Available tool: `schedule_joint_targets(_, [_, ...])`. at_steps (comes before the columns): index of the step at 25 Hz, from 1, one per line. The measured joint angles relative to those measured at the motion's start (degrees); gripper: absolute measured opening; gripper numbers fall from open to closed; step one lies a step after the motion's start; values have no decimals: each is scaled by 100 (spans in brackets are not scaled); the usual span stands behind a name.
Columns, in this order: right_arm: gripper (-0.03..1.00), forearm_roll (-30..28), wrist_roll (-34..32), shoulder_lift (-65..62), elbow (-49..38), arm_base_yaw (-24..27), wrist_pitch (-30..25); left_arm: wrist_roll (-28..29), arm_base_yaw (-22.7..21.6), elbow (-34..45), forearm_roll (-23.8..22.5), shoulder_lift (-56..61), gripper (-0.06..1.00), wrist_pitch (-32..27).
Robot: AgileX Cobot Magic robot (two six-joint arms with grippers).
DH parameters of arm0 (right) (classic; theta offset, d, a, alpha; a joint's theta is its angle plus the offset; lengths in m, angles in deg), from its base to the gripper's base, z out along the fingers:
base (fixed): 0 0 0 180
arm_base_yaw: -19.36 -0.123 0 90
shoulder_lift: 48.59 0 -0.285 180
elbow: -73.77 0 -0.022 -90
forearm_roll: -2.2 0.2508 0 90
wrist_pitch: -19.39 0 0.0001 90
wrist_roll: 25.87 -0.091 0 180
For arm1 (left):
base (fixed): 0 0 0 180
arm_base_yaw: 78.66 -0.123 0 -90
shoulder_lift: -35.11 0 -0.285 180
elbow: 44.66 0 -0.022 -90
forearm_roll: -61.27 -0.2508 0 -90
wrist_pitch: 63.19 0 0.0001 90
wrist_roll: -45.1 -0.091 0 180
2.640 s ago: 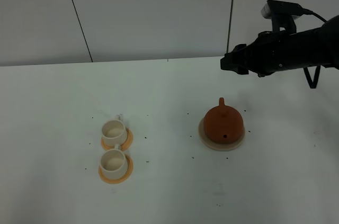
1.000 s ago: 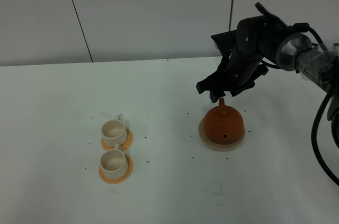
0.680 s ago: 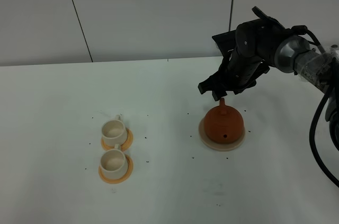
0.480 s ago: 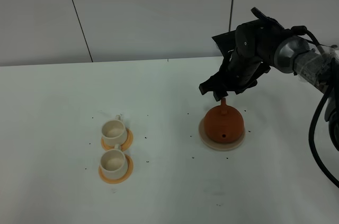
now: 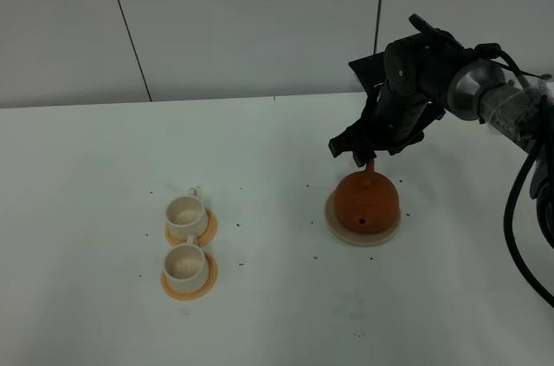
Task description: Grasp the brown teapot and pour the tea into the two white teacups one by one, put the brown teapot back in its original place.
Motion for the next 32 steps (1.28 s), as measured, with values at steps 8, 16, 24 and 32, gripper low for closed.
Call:
schedule_joint_targets(8, [50, -101, 0, 0, 0, 0, -190, 0, 0, 0, 0, 0, 37, 0])
schedule_joint_targets(16, [50, -407, -136, 0, 0, 0, -351, 0, 0, 0, 0, 0, 37, 0])
schedule_joint_targets(24, [50, -696, -251, 0, 8, 5, -588, 0, 0, 0, 0, 0, 37, 0])
schedule_joint_targets(32, [50, -801, -258, 0, 19, 5, -977, 0, 0, 0, 0, 0, 37, 0])
